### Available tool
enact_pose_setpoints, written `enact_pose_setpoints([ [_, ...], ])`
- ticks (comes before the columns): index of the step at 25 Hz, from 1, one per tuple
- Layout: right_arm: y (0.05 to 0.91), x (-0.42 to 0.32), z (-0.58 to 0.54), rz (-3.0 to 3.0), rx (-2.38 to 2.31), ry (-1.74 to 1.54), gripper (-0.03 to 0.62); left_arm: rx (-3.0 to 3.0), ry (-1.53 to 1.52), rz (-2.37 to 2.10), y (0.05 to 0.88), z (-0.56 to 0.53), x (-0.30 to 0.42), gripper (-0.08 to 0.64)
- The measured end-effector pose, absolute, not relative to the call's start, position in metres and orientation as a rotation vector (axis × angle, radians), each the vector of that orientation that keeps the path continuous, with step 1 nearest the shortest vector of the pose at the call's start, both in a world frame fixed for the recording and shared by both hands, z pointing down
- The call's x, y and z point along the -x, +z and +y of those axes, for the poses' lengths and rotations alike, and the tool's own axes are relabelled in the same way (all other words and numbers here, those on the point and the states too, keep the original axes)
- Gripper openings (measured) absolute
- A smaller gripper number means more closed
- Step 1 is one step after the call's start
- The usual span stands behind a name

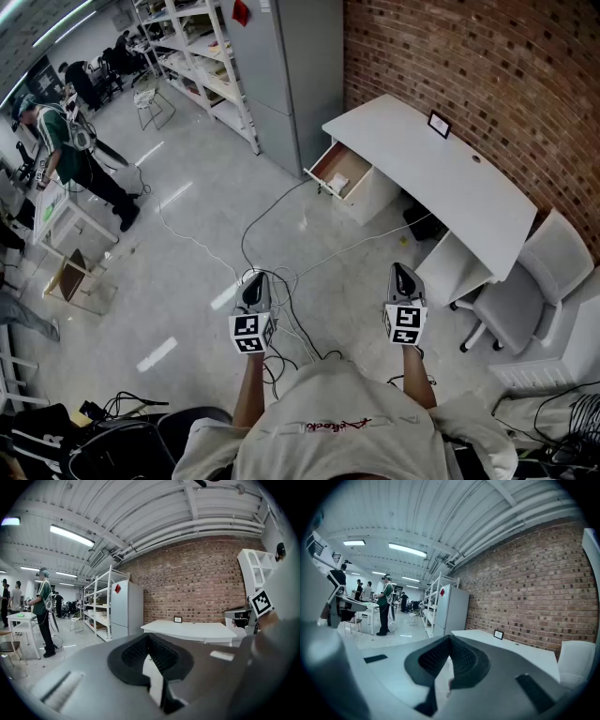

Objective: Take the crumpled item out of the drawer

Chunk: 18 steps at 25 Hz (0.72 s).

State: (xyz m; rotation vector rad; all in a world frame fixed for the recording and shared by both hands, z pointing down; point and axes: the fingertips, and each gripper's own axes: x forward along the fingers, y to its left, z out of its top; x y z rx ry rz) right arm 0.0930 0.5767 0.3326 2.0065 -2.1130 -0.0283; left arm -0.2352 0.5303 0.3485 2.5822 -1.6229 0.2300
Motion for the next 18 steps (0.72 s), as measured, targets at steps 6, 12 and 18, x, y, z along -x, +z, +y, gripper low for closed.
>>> enact_pose_setpoints([
  [6,0.3317,-0.0872,0.5791,-2.115,-2.002,-0.027,0.012,-2.594,0.234,-1.616,0.3471,0.5313,0.2369,0.009],
  [12,0.3346,-0.0875,0.5836,-2.109,-1.989,-0.010,0.012,-2.597,0.244,-1.606,0.3463,0.5326,0.2343,0.009],
  [18,0.3301,-0.0909,0.5863,-2.126,-1.984,-0.021,0.012,-2.601,0.253,-1.602,0.3432,0.5357,0.2280,0.009],
])
